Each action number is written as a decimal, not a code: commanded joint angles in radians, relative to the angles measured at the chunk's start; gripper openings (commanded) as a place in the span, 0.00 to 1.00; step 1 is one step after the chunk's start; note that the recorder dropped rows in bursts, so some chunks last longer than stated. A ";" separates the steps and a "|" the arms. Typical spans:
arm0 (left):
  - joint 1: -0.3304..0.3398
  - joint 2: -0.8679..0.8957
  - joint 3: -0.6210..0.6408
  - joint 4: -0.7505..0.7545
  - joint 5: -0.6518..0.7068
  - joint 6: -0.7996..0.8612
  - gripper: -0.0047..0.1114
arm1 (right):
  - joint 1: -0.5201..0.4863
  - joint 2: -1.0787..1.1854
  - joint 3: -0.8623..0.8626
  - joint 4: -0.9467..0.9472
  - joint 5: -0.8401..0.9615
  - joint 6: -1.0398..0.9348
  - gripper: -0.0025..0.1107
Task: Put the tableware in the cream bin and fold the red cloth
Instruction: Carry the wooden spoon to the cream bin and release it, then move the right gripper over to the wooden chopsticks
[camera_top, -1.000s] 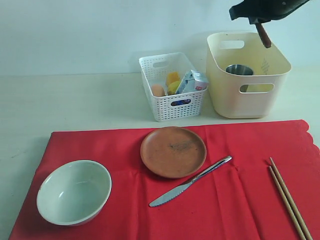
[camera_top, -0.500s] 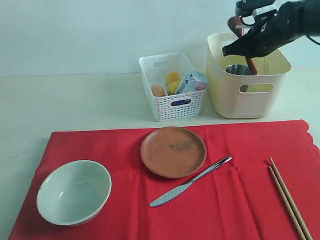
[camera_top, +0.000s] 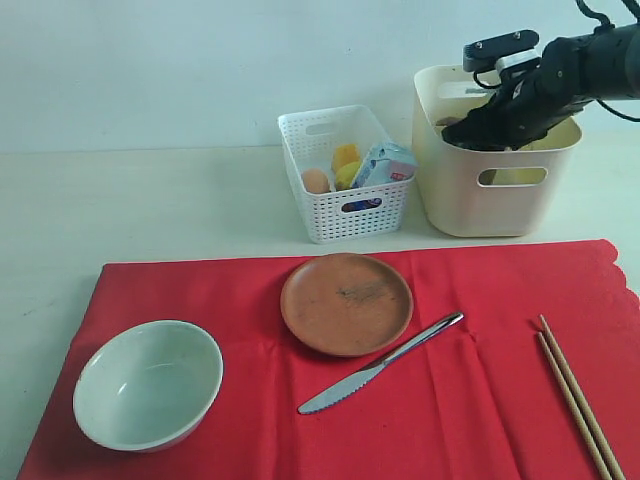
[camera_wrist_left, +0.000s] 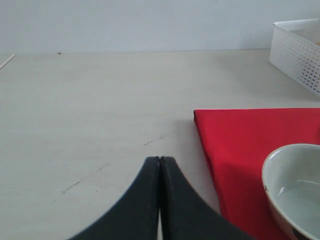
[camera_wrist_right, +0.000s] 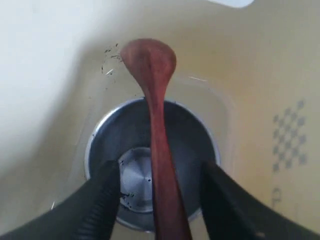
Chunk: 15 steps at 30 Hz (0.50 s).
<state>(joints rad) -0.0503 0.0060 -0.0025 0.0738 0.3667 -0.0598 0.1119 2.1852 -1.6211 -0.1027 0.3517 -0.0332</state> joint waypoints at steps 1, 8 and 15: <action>0.002 -0.006 0.002 0.001 -0.008 -0.001 0.04 | -0.004 -0.058 -0.001 -0.009 0.046 -0.008 0.55; 0.002 -0.006 0.002 0.001 -0.008 -0.001 0.04 | -0.004 -0.180 -0.001 -0.009 0.154 -0.008 0.55; 0.002 -0.006 0.002 0.001 -0.008 -0.001 0.04 | -0.004 -0.313 -0.001 -0.009 0.309 -0.014 0.55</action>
<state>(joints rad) -0.0503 0.0060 -0.0025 0.0738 0.3667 -0.0598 0.1119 1.9236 -1.6211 -0.1050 0.5940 -0.0353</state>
